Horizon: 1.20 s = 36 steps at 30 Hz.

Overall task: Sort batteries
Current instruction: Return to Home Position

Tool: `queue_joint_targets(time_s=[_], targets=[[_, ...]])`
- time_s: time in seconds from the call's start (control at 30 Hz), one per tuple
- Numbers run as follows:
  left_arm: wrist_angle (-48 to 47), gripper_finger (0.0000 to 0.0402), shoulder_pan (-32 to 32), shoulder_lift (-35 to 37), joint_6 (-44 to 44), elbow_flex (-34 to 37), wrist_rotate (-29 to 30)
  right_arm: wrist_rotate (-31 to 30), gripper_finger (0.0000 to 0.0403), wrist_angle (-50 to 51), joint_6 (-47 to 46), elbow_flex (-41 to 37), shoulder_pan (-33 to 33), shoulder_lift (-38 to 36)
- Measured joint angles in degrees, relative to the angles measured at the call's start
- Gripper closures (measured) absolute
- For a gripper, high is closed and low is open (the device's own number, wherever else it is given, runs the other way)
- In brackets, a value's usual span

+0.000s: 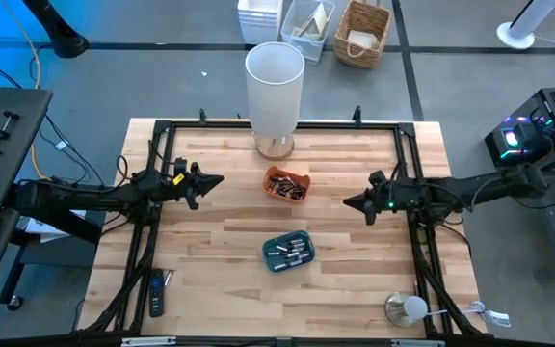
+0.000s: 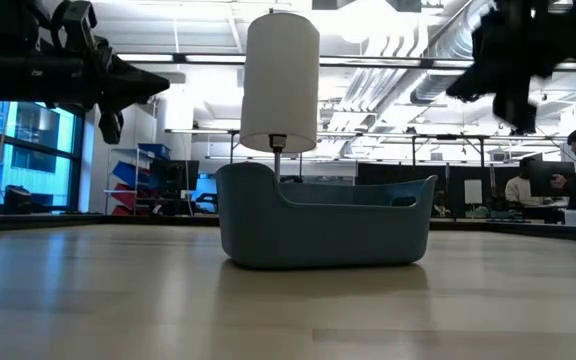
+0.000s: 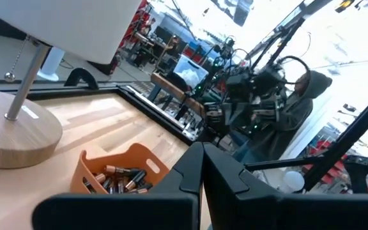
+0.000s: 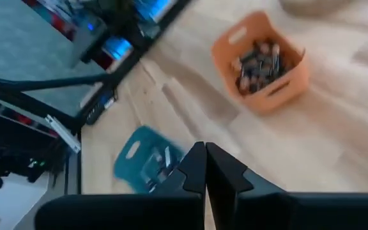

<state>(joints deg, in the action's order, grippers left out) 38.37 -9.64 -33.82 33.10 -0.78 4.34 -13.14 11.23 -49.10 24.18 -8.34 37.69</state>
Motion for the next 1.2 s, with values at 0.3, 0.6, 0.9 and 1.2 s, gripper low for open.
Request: queue_joint_targets(time_s=[0.3,0.6,0.9,1.2], targets=[[-1.11,0.0401,-0.23,-0.02,-0.79,0.00,0.16,12.96,0.0402,-27.59,17.71,-21.44,6.44,-11.29],[-1.48,0.0401,-0.19,2.12,-0.76,-0.03,0.22,13.61,0.0402,-10.36,20.66,-23.13,6.45,-12.11],[-13.43,0.0401,0.29,17.09,-0.76,-0.04,0.39,13.60,0.0402,-10.49,20.68,-23.09,6.37,-11.82],[-20.69,0.0401,-3.16,33.61,-0.77,0.02,0.37,13.58,0.0402,-10.95,20.68,-23.16,5.55,-35.16]])
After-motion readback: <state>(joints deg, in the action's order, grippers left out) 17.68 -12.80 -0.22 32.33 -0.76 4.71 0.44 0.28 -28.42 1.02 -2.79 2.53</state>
